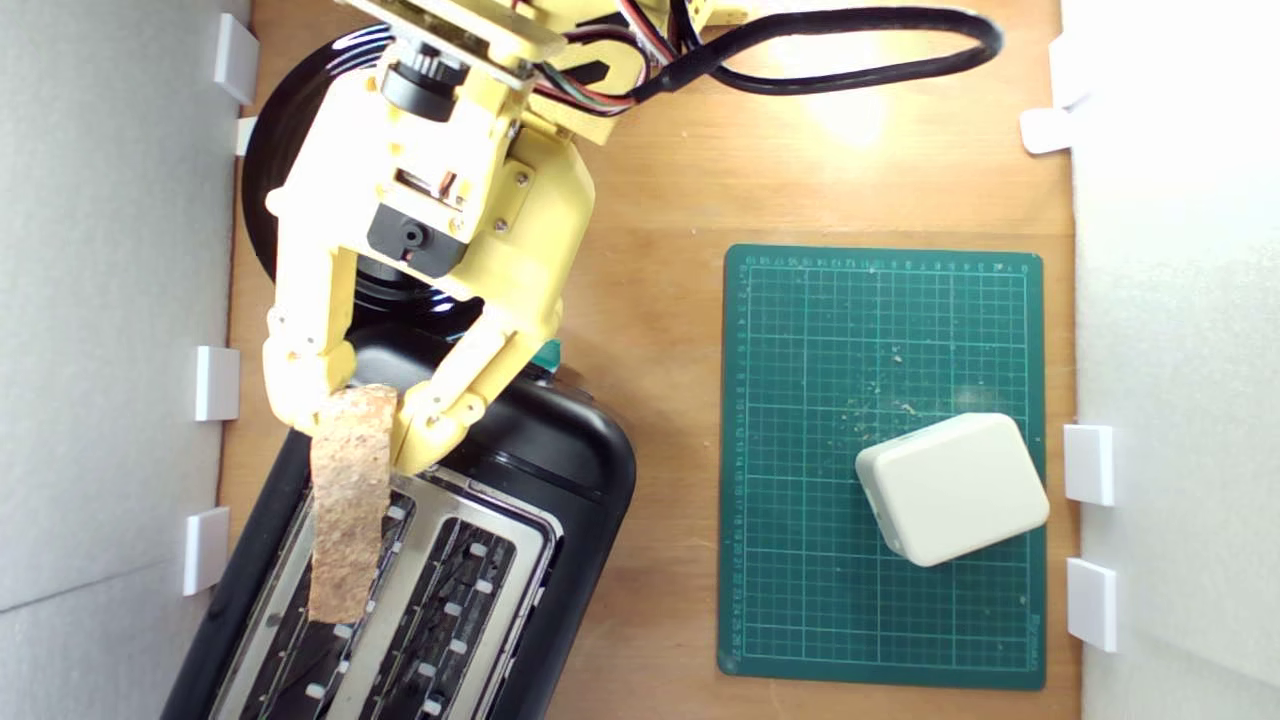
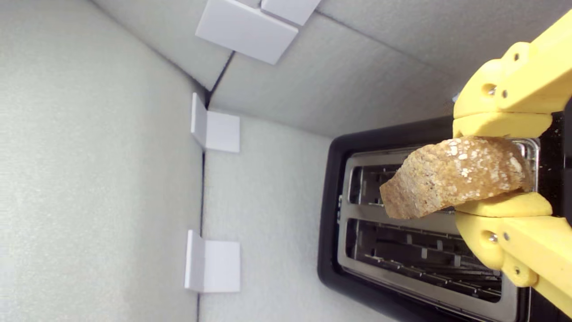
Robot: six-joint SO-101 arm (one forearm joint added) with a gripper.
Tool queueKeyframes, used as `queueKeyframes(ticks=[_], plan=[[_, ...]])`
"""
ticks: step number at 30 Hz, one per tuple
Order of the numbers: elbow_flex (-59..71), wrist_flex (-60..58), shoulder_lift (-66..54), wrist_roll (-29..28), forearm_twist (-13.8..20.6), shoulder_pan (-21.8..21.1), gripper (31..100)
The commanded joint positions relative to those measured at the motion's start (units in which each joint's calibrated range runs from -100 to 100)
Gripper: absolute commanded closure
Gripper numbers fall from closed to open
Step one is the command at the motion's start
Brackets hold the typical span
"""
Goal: Pick bread and place in toaster
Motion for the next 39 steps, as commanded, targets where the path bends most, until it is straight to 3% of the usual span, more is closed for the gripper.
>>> queueKeyframes(ticks=[1, 23, 31, 39], plan=[[-3.5, -3.4, -0.6, -0.2, -0.4, 0.7, 71.0], [-3.5, -3.7, 8.2, -0.2, -0.5, 3.3, 71.2], [-3.5, -3.7, 11.3, -0.2, -5.6, 3.5, 71.0], [-3.4, -3.7, 13.8, -1.6, -6.0, 5.1, 71.2]])
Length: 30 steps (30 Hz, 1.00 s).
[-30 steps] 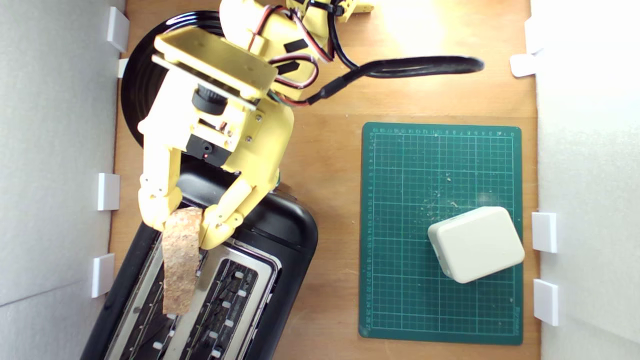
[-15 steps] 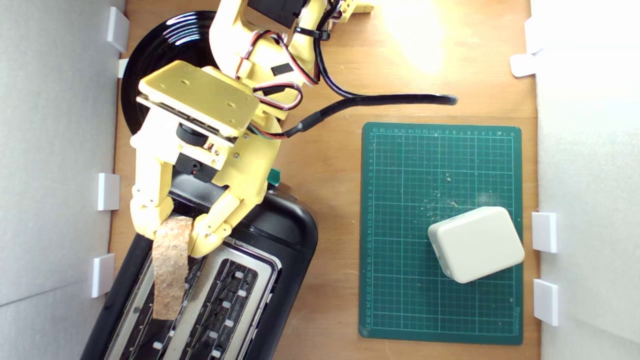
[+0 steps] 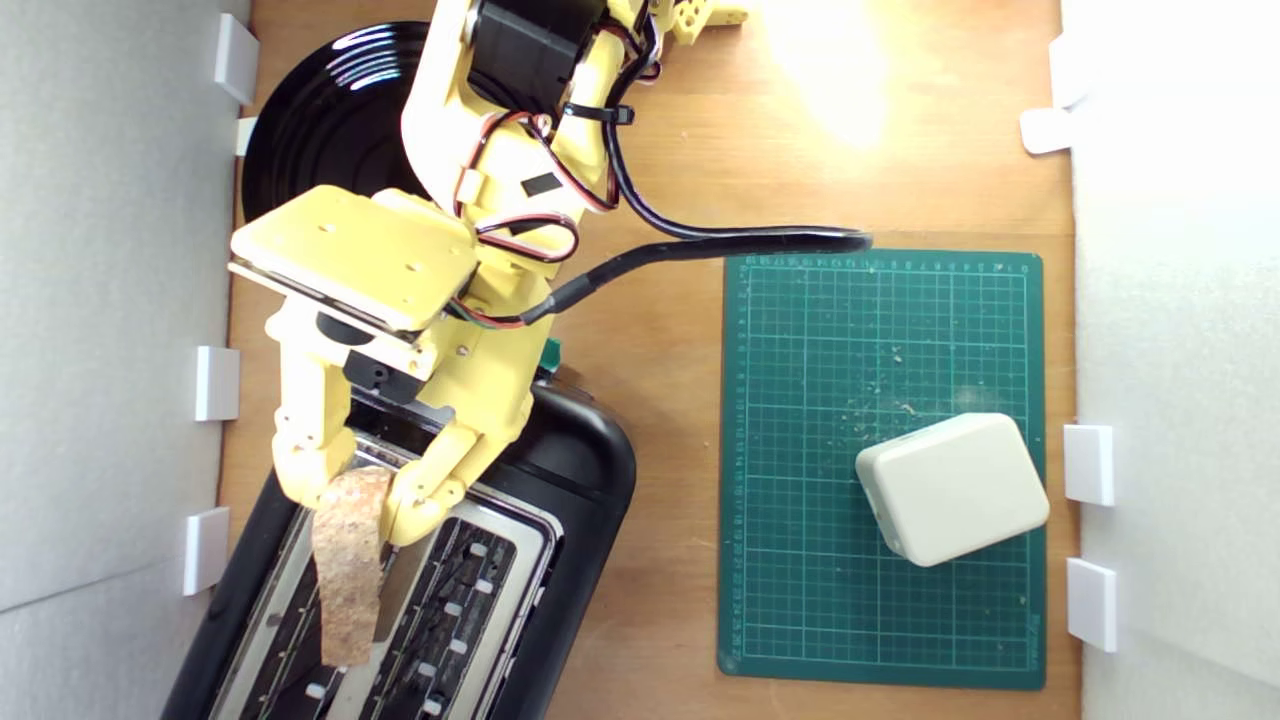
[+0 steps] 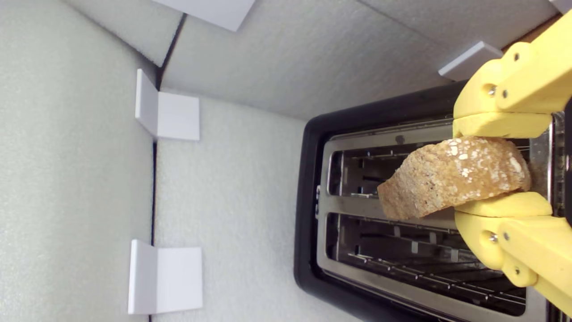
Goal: Pick bread and place in toaster
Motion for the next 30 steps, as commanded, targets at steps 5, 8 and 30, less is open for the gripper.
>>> queueKeyframes(ticks=[5, 8, 30], plan=[[-1.4, 0.2, 0.9, -0.8, -3.8, 3.8, 71.2], [-1.4, 0.2, 1.5, -0.5, -6.4, 5.9, 71.2], [-1.4, 0.2, 7.9, -2.9, -10.0, 5.6, 70.5]])
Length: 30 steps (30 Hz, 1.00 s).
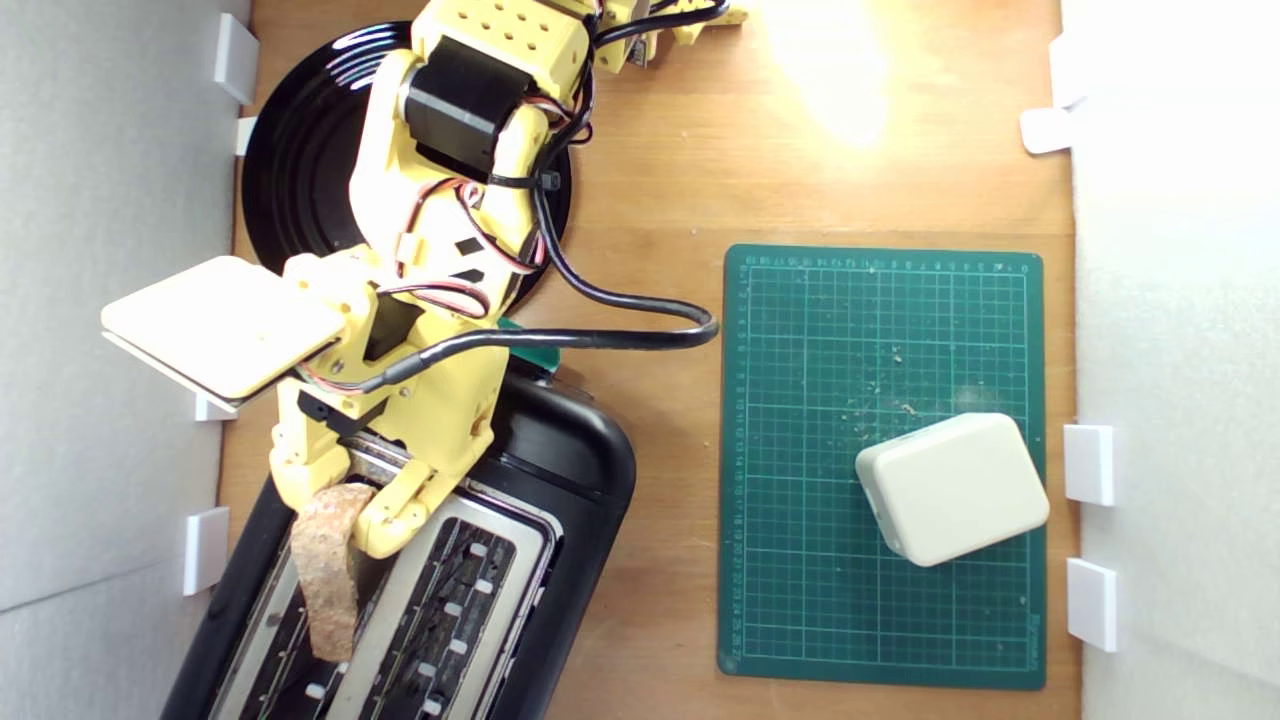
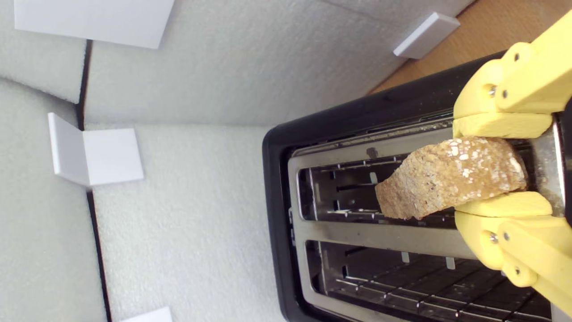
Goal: Pick bread and place in toaster
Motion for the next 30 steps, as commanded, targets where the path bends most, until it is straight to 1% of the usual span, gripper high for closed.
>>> queueKeyframes(ticks=[1, 3, 5, 6, 7, 9, 12, 16, 21, 25, 28, 30], plan=[[-0.4, 0.3, 0.2, -0.3, -1.4, -0.2, 70.4], [-0.4, 0.3, 0.2, -0.1, -1.3, -0.2, 70.2], [-0.4, 0.3, 0.2, 0.0, -1.1, -0.2, 68.0], [-0.4, 0.3, 0.2, 0.1, -0.8, -0.2, 65.7], [-0.3, 0.3, 0.2, 0.1, -0.7, -0.4, 57.3], [-0.3, 0.3, 0.2, 0.1, -0.7, -0.5, 52.6], [-0.3, 0.3, 0.2, 0.1, -0.7, -0.6, 48.0], [-0.4, 0.3, -0.3, 0.1, -0.7, -1.0, 45.4], [-0.7, 0.3, -2.3, 0.3, -0.6, -1.4, 45.5], [-0.6, 0.3, -9.3, 3.2, -1.2, -0.6, 45.5], [-0.6, 0.3, -15.1, 4.7, -0.7, -0.4, 45.9], [-0.6, 0.3, -21.1, 6.3, -0.8, 0.9, 46.1]])
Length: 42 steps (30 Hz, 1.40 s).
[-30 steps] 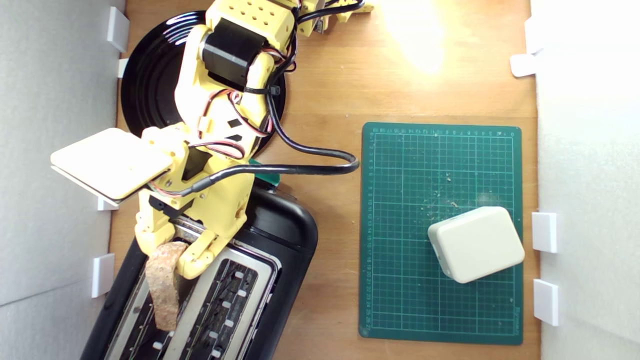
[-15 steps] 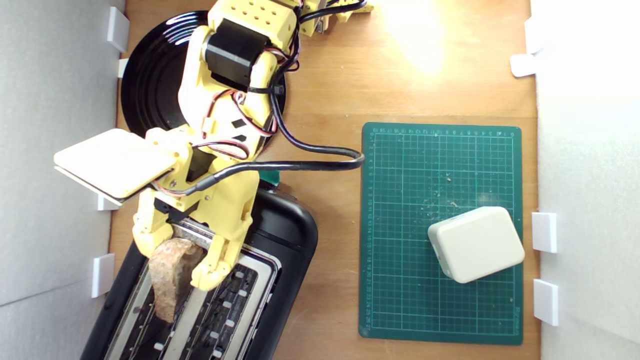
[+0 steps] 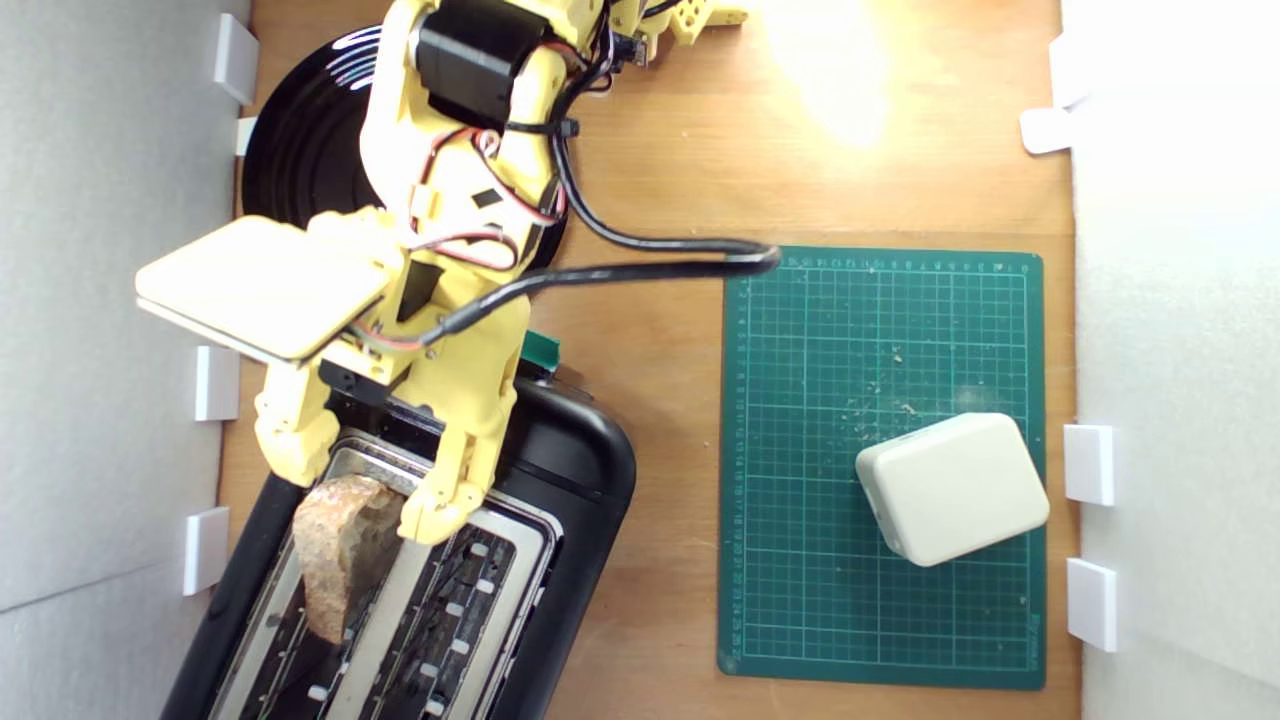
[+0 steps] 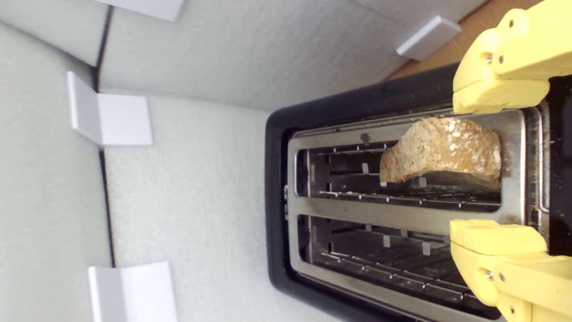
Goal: Pick bread and place in toaster
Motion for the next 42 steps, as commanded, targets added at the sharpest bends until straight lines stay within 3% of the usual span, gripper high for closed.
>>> queueKeyframes(ticks=[1, 4, 7, 12, 19, 28, 31, 35, 42], plan=[[-1.1, -0.6, -13.1, 2.4, -0.4, 2.1, 46.1], [-1.1, -0.6, -20.1, 2.8, -0.3, 1.9, 46.1], [-0.7, -0.6, -25.6, -0.7, -1.1, 0.5, 46.2], [0.8, -0.4, -31.5, -6.7, -0.2, -10.5, 46.2], [1.6, -0.3, -31.9, -21.8, -0.2, -19.7, 46.2], [14.2, -0.5, -33.0, -36.4, -0.3, -23.7, 46.3], [20.3, -0.5, -35.7, -40.2, -0.3, -23.9, 51.4], [30.2, -0.6, -39.6, -41.8, -1.1, -24.0, 59.7], [47.5, -0.6, -48.3, -42.1, -1.1, -27.0, 67.1]])
